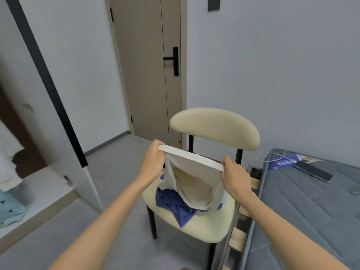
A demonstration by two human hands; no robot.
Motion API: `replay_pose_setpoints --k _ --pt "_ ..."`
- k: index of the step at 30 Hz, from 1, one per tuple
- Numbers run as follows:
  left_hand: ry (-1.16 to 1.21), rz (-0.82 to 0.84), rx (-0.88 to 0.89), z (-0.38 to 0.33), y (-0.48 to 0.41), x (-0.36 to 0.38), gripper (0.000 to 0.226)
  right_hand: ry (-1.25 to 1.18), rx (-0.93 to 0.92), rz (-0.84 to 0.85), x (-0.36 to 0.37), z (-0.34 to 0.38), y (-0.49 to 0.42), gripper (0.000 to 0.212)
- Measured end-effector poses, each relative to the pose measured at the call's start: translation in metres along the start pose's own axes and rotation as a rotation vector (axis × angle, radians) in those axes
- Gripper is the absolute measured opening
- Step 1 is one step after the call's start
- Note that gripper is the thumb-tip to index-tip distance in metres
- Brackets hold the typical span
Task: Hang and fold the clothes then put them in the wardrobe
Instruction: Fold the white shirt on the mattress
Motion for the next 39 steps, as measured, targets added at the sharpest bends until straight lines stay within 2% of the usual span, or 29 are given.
replay_pose_setpoints --k 2,5,8,10,12,14,17,19,21,23,24,26,27,29,32,34,37,38,39 --pt "0.038 0.041 -0.047 -0.006 0.006 -0.003 0.019 -0.138 0.036 -0.055 -0.017 0.000 0.003 0.008" --pt "0.011 0.116 -0.028 -0.021 0.013 -0.004 0.010 -0.539 0.164 -0.177 -0.055 0.008 0.000 0.026" --pt "-0.322 0.155 0.242 -0.036 0.015 -0.008 0.028 -0.898 0.229 -0.297 -0.102 0.024 -0.005 0.032" --pt "-0.481 0.094 0.375 -0.046 0.016 -0.012 0.033 -0.961 0.199 -0.412 -0.129 0.028 -0.007 0.026" --pt "-0.552 -0.013 0.399 -0.054 0.016 -0.018 0.023 -0.796 0.080 -0.460 -0.146 0.024 -0.006 0.015" --pt "-0.621 -0.069 0.339 -0.055 0.018 -0.024 0.018 -0.443 -0.024 -0.364 -0.149 0.009 -0.003 0.011" --pt "-0.700 -0.004 0.196 -0.048 0.027 -0.024 0.025 0.051 -0.022 -0.097 -0.135 -0.021 0.011 0.044" --pt "-0.754 0.058 0.164 -0.041 0.036 -0.018 0.033 0.176 -0.115 0.039 -0.124 -0.032 0.024 0.061" --pt "-0.753 0.048 0.153 -0.032 0.041 -0.015 0.034 0.232 -0.187 0.138 -0.117 -0.040 0.035 0.068" --pt "-0.592 0.011 0.139 -0.024 0.042 -0.015 0.027 0.391 -0.192 0.180 -0.114 -0.050 0.045 0.061" --pt "-0.492 0.000 0.135 -0.022 0.041 -0.015 0.022 0.469 -0.170 0.173 -0.113 -0.056 0.048 0.047" --pt "-0.391 -0.006 0.126 -0.021 0.041 -0.011 0.015 0.545 -0.041 0.094 -0.115 -0.068 0.054 0.015" --pt "-0.403 -0.004 0.123 -0.021 0.043 -0.010 0.015 0.540 0.055 0.039 -0.116 -0.073 0.056 0.018" --pt "-0.500 0.001 0.113 -0.020 0.047 -0.009 0.019 0.362 0.235 -0.036 -0.117 -0.084 0.059 0.029" --pt "-0.655 0.054 0.118 -0.011 0.055 -0.013 0.016 -0.085 0.480 -0.114 -0.119 -0.091 0.060 0.033" --pt "-0.709 0.170 0.134 -0.005 0.059 -0.016 0.013 -0.445 0.678 -0.106 -0.117 -0.091 0.057 0.033" --pt "-0.794 0.266 0.099 -0.001 0.064 -0.018 0.026 -1.007 0.917 -0.048 -0.107 -0.086 0.052 0.040" --pt "-0.837 0.242 0.080 0.002 0.065 -0.019 0.018 -1.084 0.945 0.007 -0.101 -0.086 0.053 0.042" --pt "-0.874 0.210 0.049 0.005 0.067 -0.020 0.009 -1.039 0.918 0.036 -0.096 -0.087 0.054 0.040"
Point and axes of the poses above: each hand's wrist, its own y-axis away from the middle knuckle, its own x-axis out of the palm, z = x × y, the point moved 2 cm from there along -y, towards the middle knuckle, and after that the axes turned 5 degrees about x, right-handed, at the moved point
